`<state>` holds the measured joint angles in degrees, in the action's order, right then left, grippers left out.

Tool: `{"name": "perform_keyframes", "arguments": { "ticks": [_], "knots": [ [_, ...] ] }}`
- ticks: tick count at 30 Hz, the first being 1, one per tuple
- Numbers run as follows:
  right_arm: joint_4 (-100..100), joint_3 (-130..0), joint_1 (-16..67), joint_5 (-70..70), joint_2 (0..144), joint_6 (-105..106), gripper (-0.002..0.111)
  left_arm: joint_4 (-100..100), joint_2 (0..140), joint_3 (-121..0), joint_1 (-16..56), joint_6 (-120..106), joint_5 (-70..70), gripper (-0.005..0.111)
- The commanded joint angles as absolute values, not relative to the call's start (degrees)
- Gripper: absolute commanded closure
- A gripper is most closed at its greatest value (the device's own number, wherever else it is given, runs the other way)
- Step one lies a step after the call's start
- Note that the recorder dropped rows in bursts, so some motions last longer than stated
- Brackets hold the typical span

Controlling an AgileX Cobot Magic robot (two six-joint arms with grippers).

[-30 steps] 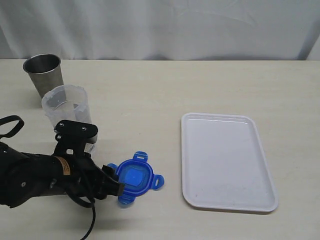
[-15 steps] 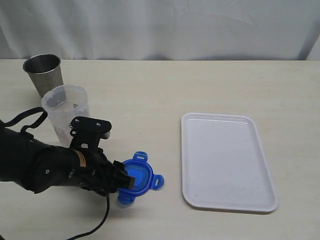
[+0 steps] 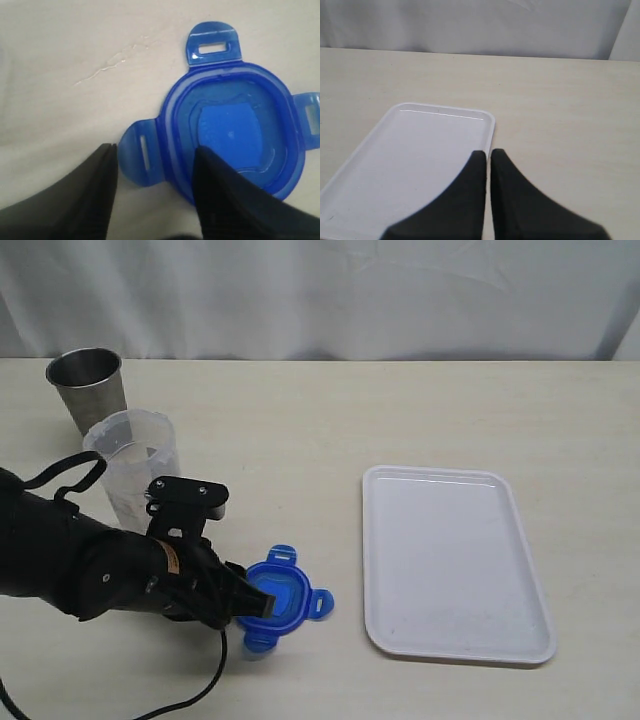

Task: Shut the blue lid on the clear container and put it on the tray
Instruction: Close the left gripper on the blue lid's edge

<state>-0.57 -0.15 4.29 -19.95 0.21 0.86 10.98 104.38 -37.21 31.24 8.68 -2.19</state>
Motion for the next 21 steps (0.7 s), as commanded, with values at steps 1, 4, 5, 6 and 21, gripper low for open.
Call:
{"name": "perform_keyframes", "arguments": {
  "ticks": [1,4,5,6,21],
  "knots": [
    [-0.7,0.0,4.2,-19.8,0.0,0.8,0.104,11.3,104.6,-37.5,31.4,10.3,-0.6,0.064],
    [-0.7,0.0,4.2,-19.8,0.0,0.8,0.104,11.3,104.6,-37.5,31.4,10.8,2.0,0.064],
    [-0.7,0.0,4.2,-19.8,0.0,0.8,0.104,11.4,104.6,-37.5,31.4,11.0,2.9,0.064],
    [-0.7,0.0,4.2,-19.8,0.0,0.8,0.104,11.4,104.6,-37.5,31.4,11.4,3.6,0.064],
    [-0.7,0.0,4.2,-19.8,0.0,0.8,0.104,13.0,104.6,-37.5,31.4,12.3,14.8,0.064]
  ]
}}
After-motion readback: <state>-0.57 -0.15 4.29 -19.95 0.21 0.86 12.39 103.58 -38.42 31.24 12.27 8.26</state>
